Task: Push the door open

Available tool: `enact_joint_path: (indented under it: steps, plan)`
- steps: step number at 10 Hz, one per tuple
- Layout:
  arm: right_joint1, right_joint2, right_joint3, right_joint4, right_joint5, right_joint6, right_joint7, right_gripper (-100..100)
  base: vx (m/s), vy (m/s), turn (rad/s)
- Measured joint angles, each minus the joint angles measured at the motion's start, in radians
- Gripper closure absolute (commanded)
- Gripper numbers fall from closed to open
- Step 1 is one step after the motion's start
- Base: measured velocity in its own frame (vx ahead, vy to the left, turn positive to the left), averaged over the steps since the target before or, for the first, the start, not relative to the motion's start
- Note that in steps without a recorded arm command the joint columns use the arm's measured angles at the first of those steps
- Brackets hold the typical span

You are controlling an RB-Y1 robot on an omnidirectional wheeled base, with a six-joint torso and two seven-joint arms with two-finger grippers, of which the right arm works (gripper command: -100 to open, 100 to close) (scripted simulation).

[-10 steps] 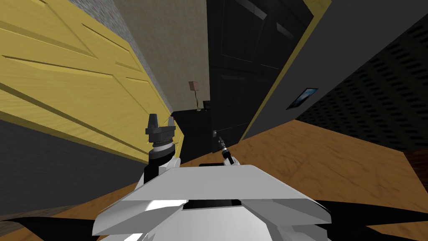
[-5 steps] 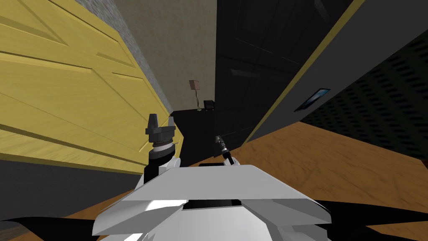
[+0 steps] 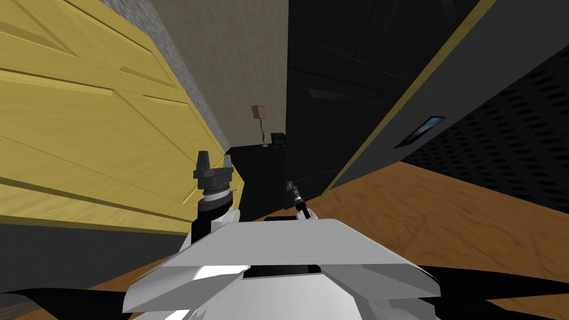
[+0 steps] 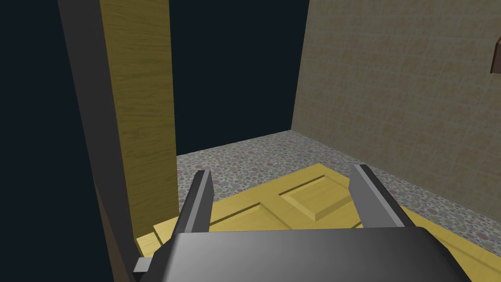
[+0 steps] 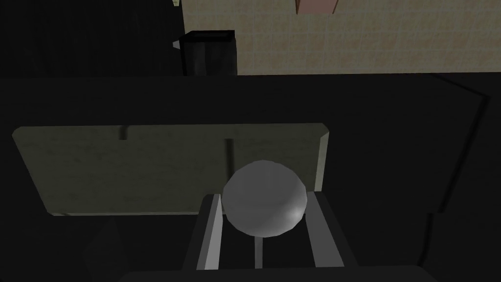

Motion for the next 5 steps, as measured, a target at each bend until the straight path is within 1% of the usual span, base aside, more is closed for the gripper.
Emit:
enact_joint_path:
  steps: [2,3,5]
  plan:
    - [0.002,0.000,0.000,0.001,0.000,0.001,0.000,100,-0.003,0.000,-0.001]
    - [0.002,0.000,0.000,0.002,0.000,0.001,0.000,100,0.098,0.049,-0.014]
    - [0.009,-0.008,-0.004,0.010,-0.003,0.001,0.000,100,0.162,0.066,-0.028]
